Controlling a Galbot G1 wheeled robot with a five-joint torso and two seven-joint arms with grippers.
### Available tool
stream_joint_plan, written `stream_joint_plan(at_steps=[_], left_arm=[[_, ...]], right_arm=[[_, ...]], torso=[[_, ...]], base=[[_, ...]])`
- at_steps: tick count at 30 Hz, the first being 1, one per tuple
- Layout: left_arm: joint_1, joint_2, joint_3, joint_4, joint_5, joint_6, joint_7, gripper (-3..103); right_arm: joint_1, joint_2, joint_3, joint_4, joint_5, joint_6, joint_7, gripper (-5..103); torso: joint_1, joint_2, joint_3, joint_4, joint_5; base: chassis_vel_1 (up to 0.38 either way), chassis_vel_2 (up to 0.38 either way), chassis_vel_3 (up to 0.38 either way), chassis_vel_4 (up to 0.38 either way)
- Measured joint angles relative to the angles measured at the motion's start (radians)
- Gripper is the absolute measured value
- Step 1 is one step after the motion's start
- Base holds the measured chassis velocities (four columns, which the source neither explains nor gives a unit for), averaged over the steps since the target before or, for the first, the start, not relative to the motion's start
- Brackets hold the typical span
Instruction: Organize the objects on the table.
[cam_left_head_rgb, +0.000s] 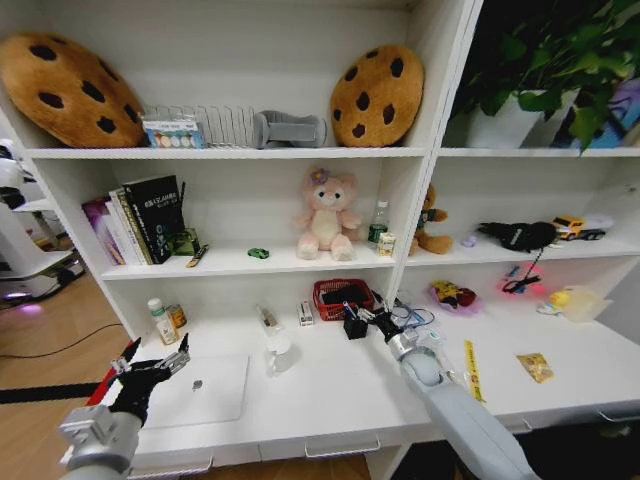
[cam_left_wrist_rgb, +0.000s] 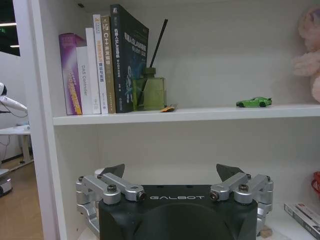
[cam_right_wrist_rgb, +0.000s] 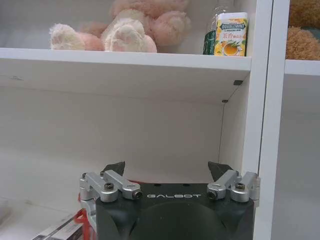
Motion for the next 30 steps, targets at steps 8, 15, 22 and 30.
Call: stream_joint_plan(at_steps=[8, 15, 22, 30], left_arm=[[0.000, 0.000, 0.000, 0.000, 0.000, 0.000, 0.000, 100], [0.000, 0.000, 0.000, 0.000, 0.000, 0.000, 0.000, 100], [0.000, 0.000, 0.000, 0.000, 0.000, 0.000, 0.000, 100], [0.000, 0.000, 0.000, 0.000, 0.000, 0.000, 0.000, 100]], right_arm=[[-0.295, -0.040, 0.128, 0.292, 0.004, -0.078, 0.119, 100], [-0.668, 0.015, 0.450, 0.534, 0.006, -0.127, 0.132, 100], [-0.850, 0.097, 0.590, 0.671, 0.010, -0.123, 0.103, 100], [-0.894, 0.159, 0.639, 0.683, 0.011, -0.106, 0.068, 100]], torso=[[0.000, 0.000, 0.000, 0.0001, -0.0001], [0.000, 0.000, 0.000, -0.0001, -0.0002], [0.000, 0.000, 0.000, -0.0002, -0.0004], [0.000, 0.000, 0.000, 0.0000, -0.0003]], base=[[0.000, 0.000, 0.000, 0.000], [0.000, 0.000, 0.000, 0.000], [0.000, 0.000, 0.000, 0.000], [-0.030, -0.033, 0.024, 0.024]])
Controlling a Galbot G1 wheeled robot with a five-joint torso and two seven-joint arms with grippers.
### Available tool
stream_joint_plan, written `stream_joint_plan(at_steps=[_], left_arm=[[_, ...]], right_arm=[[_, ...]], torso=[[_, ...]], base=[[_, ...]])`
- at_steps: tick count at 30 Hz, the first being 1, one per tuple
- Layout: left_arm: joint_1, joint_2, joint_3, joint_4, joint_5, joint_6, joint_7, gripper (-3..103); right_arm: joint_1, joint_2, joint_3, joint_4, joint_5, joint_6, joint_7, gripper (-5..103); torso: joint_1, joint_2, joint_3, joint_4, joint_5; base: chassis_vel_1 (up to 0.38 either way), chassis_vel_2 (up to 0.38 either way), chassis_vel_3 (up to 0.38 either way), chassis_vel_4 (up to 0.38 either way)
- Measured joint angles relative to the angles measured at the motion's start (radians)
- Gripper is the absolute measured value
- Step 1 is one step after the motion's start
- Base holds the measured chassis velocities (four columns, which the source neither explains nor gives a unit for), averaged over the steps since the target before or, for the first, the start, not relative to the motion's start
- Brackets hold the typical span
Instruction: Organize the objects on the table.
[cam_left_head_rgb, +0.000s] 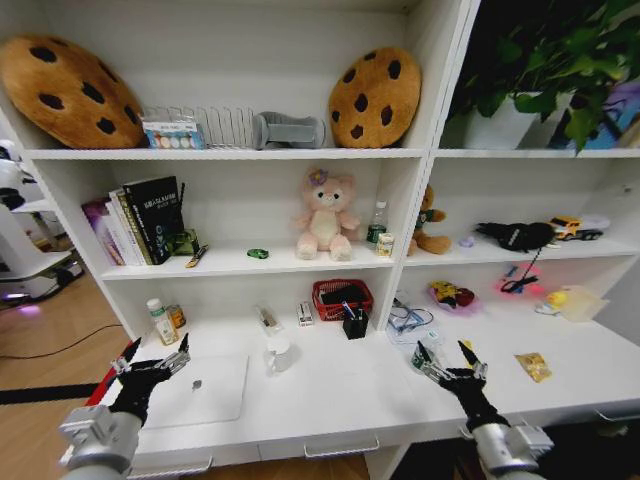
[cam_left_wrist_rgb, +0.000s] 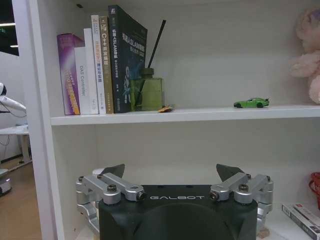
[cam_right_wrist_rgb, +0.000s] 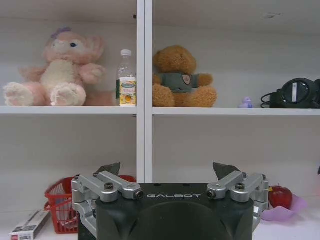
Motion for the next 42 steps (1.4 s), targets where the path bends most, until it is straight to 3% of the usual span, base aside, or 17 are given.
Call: stream_joint_plan(at_steps=[9, 17, 30, 42], left_arm=[[0.000, 0.000, 0.000, 0.000, 0.000, 0.000, 0.001, 100], [0.000, 0.000, 0.000, 0.000, 0.000, 0.000, 0.001, 100], [0.000, 0.000, 0.000, 0.000, 0.000, 0.000, 0.000, 100], [0.000, 0.000, 0.000, 0.000, 0.000, 0.000, 0.000, 100]], right_arm=[[0.021, 0.025, 0.019, -0.039, 0.007, 0.017, -0.006, 100], [0.044, 0.015, -0.028, -0.079, -0.018, 0.055, -0.033, 100], [0.374, -0.148, -0.276, -0.314, -0.015, -0.023, 0.005, 100], [0.472, -0.161, -0.375, -0.401, 0.013, -0.046, 0.015, 100]], torso=[[0.000, 0.000, 0.000, -0.0001, 0.0005], [0.000, 0.000, 0.000, -0.0002, 0.0005], [0.000, 0.000, 0.000, 0.0002, 0.0003], [0.000, 0.000, 0.000, 0.0001, 0.0002]], base=[[-0.174, -0.165, 0.170, 0.177], [-0.062, -0.083, 0.075, 0.075], [0.027, 0.029, -0.012, -0.019], [0.000, 0.000, 0.000, 0.000]])
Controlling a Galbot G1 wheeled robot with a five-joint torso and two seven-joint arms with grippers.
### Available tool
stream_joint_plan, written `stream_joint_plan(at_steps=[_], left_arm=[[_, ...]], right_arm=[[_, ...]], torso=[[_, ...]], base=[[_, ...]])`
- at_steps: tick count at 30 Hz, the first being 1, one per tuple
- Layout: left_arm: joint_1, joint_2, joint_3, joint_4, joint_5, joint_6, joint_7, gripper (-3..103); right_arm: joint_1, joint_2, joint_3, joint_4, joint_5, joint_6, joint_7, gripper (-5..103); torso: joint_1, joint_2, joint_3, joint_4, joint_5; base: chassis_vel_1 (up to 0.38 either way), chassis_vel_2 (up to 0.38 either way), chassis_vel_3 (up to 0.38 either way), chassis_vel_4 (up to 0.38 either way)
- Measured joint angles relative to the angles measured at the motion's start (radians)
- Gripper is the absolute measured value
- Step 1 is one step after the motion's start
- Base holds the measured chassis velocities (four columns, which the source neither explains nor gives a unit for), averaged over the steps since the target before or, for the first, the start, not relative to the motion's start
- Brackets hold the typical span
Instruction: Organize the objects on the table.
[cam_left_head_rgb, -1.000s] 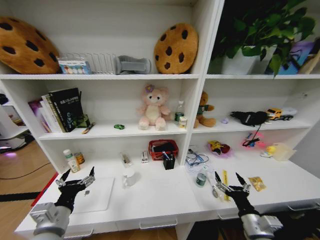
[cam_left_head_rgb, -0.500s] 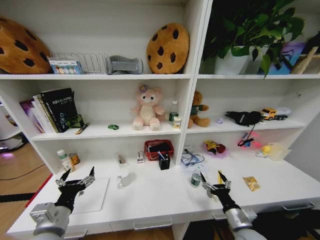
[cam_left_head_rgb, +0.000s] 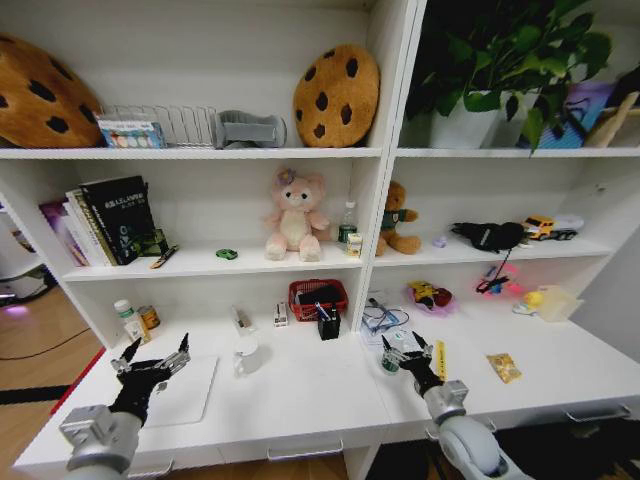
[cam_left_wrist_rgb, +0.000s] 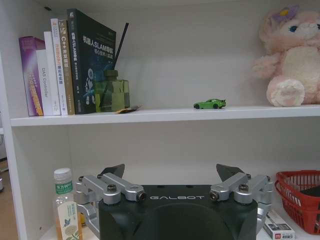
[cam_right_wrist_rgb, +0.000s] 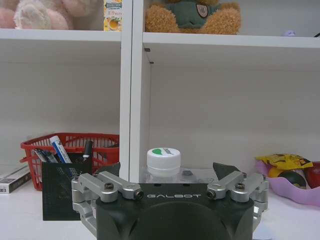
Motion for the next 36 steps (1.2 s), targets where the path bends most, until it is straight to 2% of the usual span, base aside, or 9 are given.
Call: stream_joint_plan(at_steps=[5, 7, 14, 17, 21, 22, 25, 31, 36], left_arm=[[0.000, 0.000, 0.000, 0.000, 0.000, 0.000, 0.000, 100], [0.000, 0.000, 0.000, 0.000, 0.000, 0.000, 0.000, 100], [0.000, 0.000, 0.000, 0.000, 0.000, 0.000, 0.000, 100], [0.000, 0.000, 0.000, 0.000, 0.000, 0.000, 0.000, 100], [0.000, 0.000, 0.000, 0.000, 0.000, 0.000, 0.000, 100], [0.000, 0.000, 0.000, 0.000, 0.000, 0.000, 0.000, 100], [0.000, 0.000, 0.000, 0.000, 0.000, 0.000, 0.000, 100], [0.000, 0.000, 0.000, 0.000, 0.000, 0.000, 0.000, 100], [0.000, 0.000, 0.000, 0.000, 0.000, 0.000, 0.000, 100]], right_arm=[[0.007, -0.005, -0.001, -0.015, 0.000, -0.007, -0.012, 101], [0.004, -0.005, 0.000, -0.015, -0.001, -0.007, -0.015, 96], [-0.014, 0.001, 0.000, -0.009, -0.009, 0.001, -0.028, 63], [-0.019, 0.002, 0.003, -0.005, -0.009, 0.003, -0.030, 52], [-0.024, 0.002, 0.009, -0.001, -0.009, 0.007, -0.033, 47], [-0.025, 0.003, 0.010, -0.001, -0.009, 0.008, -0.035, 36], [-0.033, 0.005, 0.020, 0.009, -0.006, 0.010, -0.040, 28], [-0.119, 0.011, 0.071, 0.104, 0.014, 0.003, -0.041, 27], [-0.393, 0.052, 0.215, 0.348, 0.015, 0.004, -0.058, 27]], torso=[[0.000, 0.000, 0.000, 0.0000, 0.0000], [0.000, 0.000, 0.000, 0.0000, -0.0001], [0.000, 0.000, 0.000, 0.0000, 0.0000], [0.000, 0.000, 0.000, -0.0001, -0.0001], [0.000, 0.000, 0.000, 0.0000, -0.0001], [0.000, 0.000, 0.000, 0.0000, 0.0000], [0.000, 0.000, 0.000, 0.0000, 0.0000], [0.000, 0.000, 0.000, 0.0002, 0.0000], [0.000, 0.000, 0.000, 0.0000, 0.0000]], base=[[0.000, 0.000, 0.000, 0.000], [0.000, 0.000, 0.000, 0.000], [0.000, 0.000, 0.000, 0.000], [0.000, 0.000, 0.000, 0.000], [0.000, 0.000, 0.000, 0.000], [0.000, 0.000, 0.000, 0.000], [0.000, 0.000, 0.000, 0.000], [0.000, 0.000, 0.000, 0.000], [0.000, 0.000, 0.000, 0.000]])
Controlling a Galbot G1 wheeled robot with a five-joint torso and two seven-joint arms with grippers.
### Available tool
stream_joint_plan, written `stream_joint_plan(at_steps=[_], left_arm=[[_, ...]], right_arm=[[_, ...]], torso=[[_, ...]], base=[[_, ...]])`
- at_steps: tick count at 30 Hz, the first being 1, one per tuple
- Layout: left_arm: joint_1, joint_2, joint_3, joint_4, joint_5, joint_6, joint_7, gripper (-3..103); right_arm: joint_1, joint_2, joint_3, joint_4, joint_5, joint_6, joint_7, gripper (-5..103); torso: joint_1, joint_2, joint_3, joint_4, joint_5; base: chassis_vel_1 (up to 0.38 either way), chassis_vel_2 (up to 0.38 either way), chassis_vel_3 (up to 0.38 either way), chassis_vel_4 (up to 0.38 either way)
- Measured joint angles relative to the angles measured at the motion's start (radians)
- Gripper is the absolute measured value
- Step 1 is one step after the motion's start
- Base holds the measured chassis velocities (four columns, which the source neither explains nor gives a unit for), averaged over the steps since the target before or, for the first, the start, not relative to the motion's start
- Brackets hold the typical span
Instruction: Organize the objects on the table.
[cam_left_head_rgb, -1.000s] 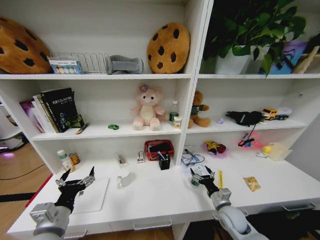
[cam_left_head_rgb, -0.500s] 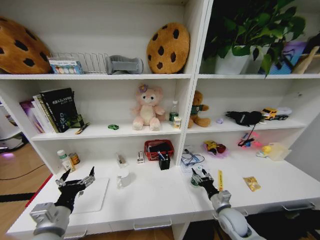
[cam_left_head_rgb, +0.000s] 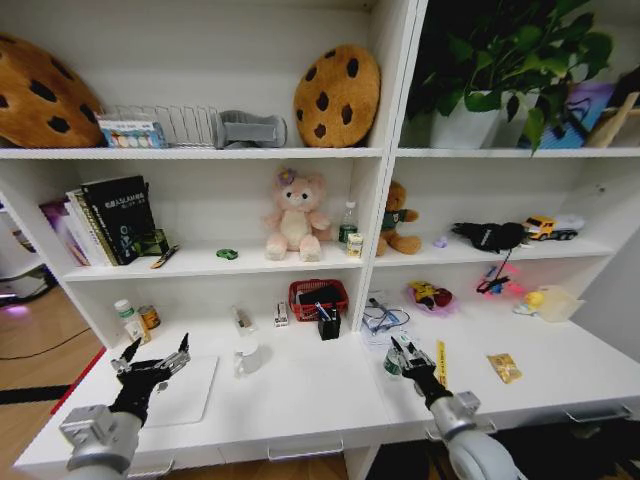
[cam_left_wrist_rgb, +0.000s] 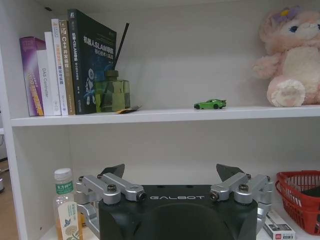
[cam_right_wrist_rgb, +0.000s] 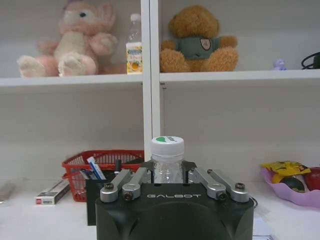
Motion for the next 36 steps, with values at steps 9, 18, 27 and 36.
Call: stream_joint_plan(at_steps=[9, 18, 27, 36], left_arm=[[0.000, 0.000, 0.000, 0.000, 0.000, 0.000, 0.000, 100], [0.000, 0.000, 0.000, 0.000, 0.000, 0.000, 0.000, 100], [0.000, 0.000, 0.000, 0.000, 0.000, 0.000, 0.000, 100], [0.000, 0.000, 0.000, 0.000, 0.000, 0.000, 0.000, 100]], right_arm=[[-0.525, 0.173, 0.192, 0.122, -0.125, 0.276, -0.092, 27], [-0.627, 0.230, 0.117, -0.170, -0.321, 0.609, -0.084, 27], [-0.509, 0.228, 0.094, -0.380, -0.346, 0.642, -0.091, 27], [-0.474, 0.210, 0.087, -0.457, -0.324, 0.674, -0.111, 27]], torso=[[0.000, 0.000, 0.000, -0.0003, -0.0003], [0.000, 0.000, 0.000, -0.0002, 0.0002], [0.000, 0.000, 0.000, 0.0000, 0.0001], [0.000, 0.000, 0.000, -0.0002, 0.0002]], base=[[0.000, 0.000, 0.000, 0.000], [0.000, 0.000, 0.000, 0.000], [0.000, 0.000, 0.000, 0.000], [-0.065, -0.155, 0.068, 0.154]])
